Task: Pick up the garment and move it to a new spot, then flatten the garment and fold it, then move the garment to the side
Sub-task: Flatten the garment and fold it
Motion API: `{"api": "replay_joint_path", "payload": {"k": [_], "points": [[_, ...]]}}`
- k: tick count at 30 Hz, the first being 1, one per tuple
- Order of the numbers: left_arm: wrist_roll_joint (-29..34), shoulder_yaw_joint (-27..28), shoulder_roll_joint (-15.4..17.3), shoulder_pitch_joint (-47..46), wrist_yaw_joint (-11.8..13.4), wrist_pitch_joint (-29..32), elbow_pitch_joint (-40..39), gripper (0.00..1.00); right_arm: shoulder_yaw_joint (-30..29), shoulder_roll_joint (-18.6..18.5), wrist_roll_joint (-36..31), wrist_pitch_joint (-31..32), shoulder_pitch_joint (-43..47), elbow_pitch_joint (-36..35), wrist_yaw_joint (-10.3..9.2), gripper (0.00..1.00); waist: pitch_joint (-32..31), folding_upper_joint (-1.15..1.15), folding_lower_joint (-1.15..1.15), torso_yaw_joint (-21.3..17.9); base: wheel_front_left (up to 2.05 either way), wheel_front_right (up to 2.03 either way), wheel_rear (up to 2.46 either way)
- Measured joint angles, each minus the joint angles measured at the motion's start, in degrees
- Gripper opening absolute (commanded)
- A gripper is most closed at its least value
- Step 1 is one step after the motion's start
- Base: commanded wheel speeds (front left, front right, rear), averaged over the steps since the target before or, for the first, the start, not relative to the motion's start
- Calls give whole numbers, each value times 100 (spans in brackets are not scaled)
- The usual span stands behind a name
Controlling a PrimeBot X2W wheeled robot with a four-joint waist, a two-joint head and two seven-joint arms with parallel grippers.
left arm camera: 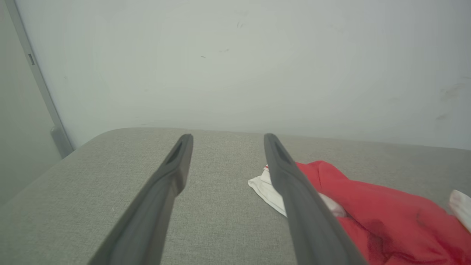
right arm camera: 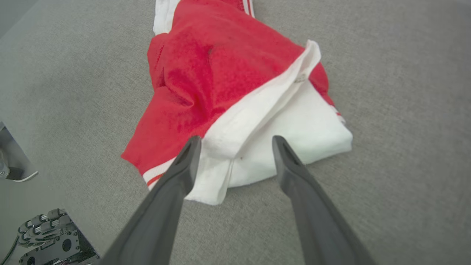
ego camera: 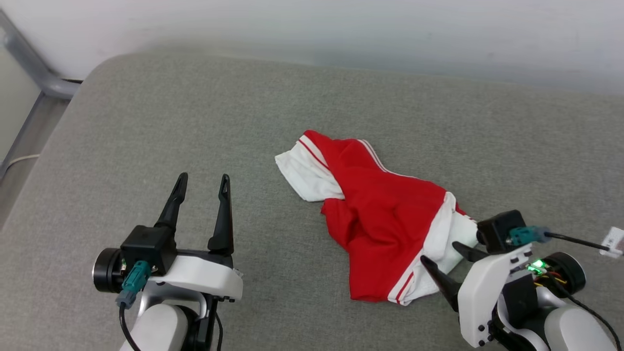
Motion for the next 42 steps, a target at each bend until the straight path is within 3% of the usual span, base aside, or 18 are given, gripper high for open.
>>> {"api": "replay_joint_path", "payload": {"k": [7,8,9,17,28,34,40,41,42], "points": [[0,9,-111,-99,-20,-113,110,100,270,-137,64,59,-222,328,0,100,219,0,0,186,0,0,0],[0,12,-122,-105,-23,-120,127,100,288,-148,68,46,-248,368,0,24,238,0,1,195,0,0,0],[0,15,-131,-113,-23,-131,143,100,302,-162,69,9,-265,396,0,0,251,0,0,200,0,0,0],[4,88,-157,-147,-51,-180,191,100,-78,-136,52,-419,-288,287,0,0,242,0,1,92,0,0,0],[19,152,-94,-88,-49,-189,189,100,-1627,436,-101,-703,753,-140,0,0,77,0,0,-319,0,0,0],[18,148,-36,-81,-43,-144,183,100,-2384,699,-42,-803,1261,414,0,0,29,0,0,-515,0,0,0],[16,147,22,-82,-16,-76,148,100,-2512,777,-11,-1062,1282,1158,2,0,34,0,0,-618,0,0,0],[16,147,26,-82,-14,-74,141,100,-2494,779,-10,-1128,1247,1251,2,23,37,0,0,-624,0,0,0],[15,147,36,-81,-12,-68,134,100,-2474,787,-8,-1212,1216,1322,3,87,40,0,0,-630,0,0,0]]}}
